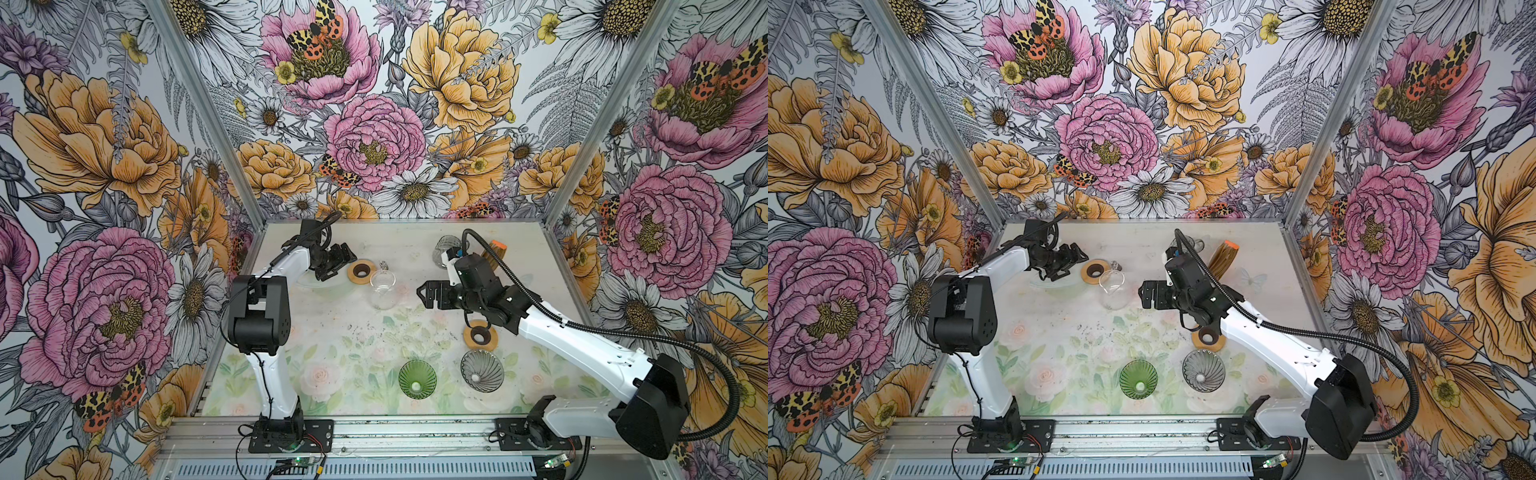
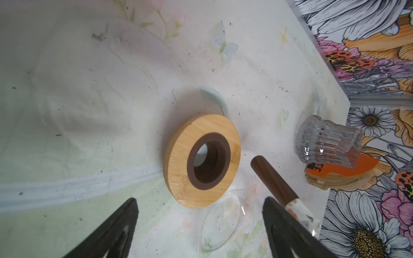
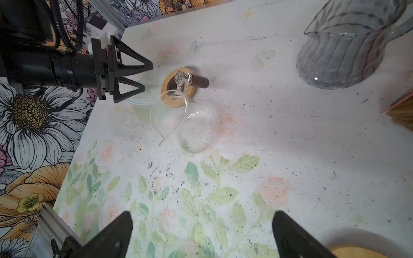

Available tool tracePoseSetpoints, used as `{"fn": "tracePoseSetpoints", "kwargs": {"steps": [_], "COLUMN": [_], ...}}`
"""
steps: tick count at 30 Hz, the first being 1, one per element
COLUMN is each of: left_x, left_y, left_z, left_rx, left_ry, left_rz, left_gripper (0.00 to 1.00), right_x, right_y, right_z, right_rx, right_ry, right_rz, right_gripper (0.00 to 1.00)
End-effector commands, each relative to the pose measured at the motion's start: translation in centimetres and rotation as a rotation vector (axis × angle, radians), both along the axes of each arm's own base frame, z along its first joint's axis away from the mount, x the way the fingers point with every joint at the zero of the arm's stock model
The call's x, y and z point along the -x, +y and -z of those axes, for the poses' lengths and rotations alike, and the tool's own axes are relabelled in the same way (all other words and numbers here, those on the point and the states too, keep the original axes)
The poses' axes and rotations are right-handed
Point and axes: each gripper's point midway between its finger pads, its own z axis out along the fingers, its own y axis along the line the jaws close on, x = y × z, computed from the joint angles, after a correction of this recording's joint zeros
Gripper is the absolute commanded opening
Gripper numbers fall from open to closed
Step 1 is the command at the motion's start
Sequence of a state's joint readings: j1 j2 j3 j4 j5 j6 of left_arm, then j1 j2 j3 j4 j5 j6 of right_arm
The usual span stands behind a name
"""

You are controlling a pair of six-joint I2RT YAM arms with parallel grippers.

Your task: Place the coffee filter in the dripper

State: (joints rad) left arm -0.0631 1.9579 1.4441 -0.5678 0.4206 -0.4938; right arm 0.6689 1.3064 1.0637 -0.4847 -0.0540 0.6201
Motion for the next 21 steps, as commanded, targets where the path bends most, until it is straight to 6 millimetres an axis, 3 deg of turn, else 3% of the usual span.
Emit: {"fn": "tracePoseSetpoints", "kwargs": {"steps": [1,10,21], "left_x": [-1.1,-1.7,-1.7], "left_y": [-0.7,-2.0,-2.1], "left_z": [-0.7,1.3,2.8], "left_rx": [0.002,0.020,0.014], "left_ry": [-0.044,-0.015,0.010], "left_rz": [0.037,0.081,0.091], "left_gripper": [0.87,0.75,0.71], "right_x": [-0.1,0.3,0.7], "right_y": [0.3,0.3,0.1], "right_z": [-1.9,-2.5,-1.4], "right_rx": [-0.039,-0.059,-0.058], "right_ry": [-0.046,-0.060,-0.047], "right_rz": [-0.008,-0.018,-0.019], "right_gripper": [1.00,1.00,1.00]}}
